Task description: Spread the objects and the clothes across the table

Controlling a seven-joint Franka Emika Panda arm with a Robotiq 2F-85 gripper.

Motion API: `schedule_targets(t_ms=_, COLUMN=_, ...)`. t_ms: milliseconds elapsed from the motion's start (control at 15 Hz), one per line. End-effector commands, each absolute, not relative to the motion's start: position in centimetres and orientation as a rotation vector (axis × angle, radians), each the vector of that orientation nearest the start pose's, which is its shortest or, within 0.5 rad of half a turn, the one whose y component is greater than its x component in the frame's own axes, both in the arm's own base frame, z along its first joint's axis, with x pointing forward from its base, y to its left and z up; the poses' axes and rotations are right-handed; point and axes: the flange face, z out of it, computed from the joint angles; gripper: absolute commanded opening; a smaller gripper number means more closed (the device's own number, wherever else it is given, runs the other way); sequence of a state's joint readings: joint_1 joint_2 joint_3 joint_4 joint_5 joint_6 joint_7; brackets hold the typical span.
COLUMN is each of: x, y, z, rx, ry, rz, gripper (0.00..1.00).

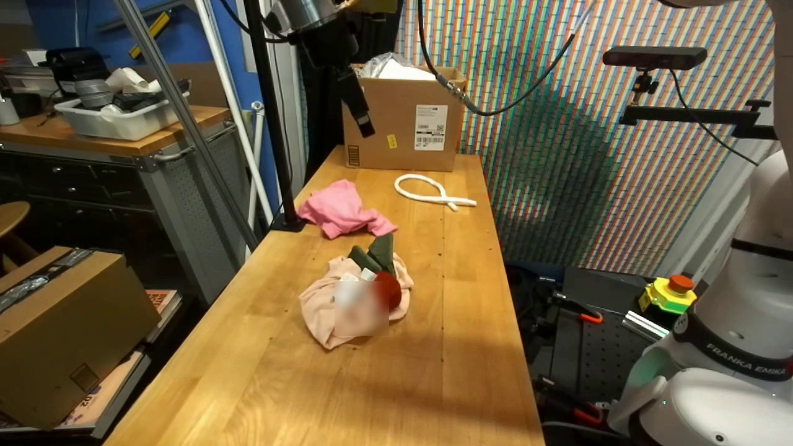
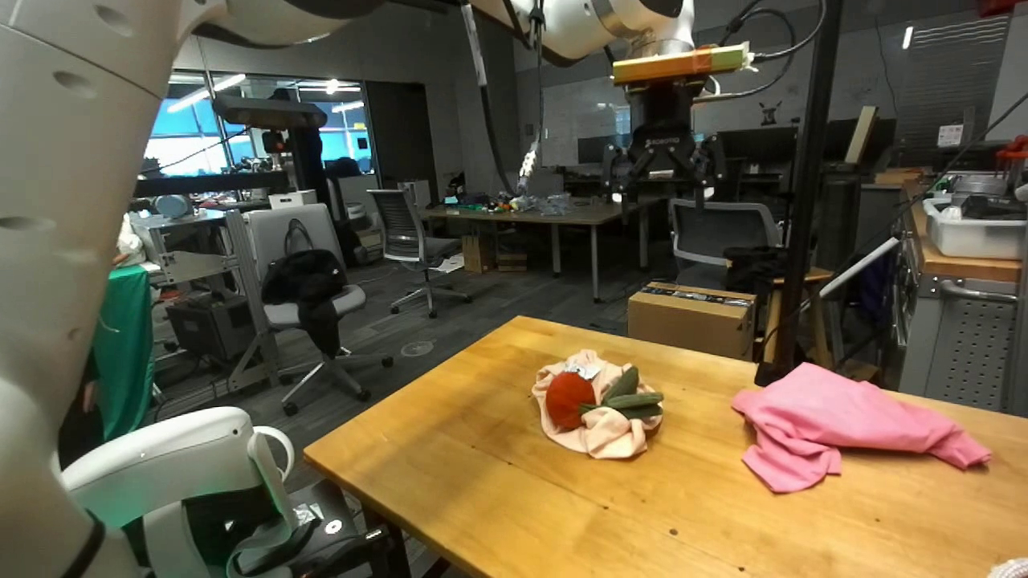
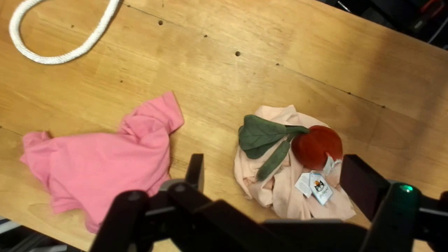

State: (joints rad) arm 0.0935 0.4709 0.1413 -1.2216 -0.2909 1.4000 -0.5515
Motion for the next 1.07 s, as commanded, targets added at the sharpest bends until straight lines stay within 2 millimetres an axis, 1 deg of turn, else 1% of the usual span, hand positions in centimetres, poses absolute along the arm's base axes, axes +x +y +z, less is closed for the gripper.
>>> schedule_targets(t_ms=0, x=62.2, y=12.3, z=46.0, rx=-2.989, ry=-1.261, rz=0.508, gripper=1.00)
schedule_targets(t_ms=200, x=60.3, y=13.8, z=42.0, rx=-2.946, ry=-1.318, rz=0.499, gripper=1.00)
schedule_targets(t_ms=400, x=58.5, y=14.5, z=38.3, rx=-2.901, ry=-1.412, rz=0.427, gripper=1.00)
schedule_targets(t_ms=467, x=57.7, y=14.6, z=37.4, rx=-2.889, ry=-1.437, rz=0.400, gripper=1.00)
schedule_targets(t_ms=600, x=55.8, y=14.6, z=35.8, rx=-2.866, ry=-1.487, rz=0.355, gripper=1.00)
schedule_targets(t_ms=733, x=53.5, y=14.2, z=34.6, rx=-2.850, ry=-1.526, rz=0.337, gripper=1.00)
schedule_targets(t_ms=867, x=51.1, y=13.4, z=33.9, rx=-2.831, ry=-1.585, rz=0.316, gripper=1.00)
schedule_targets(t_ms=1000, x=48.4, y=12.2, z=33.7, rx=-2.771, ry=-1.672, rz=0.303, gripper=1.00)
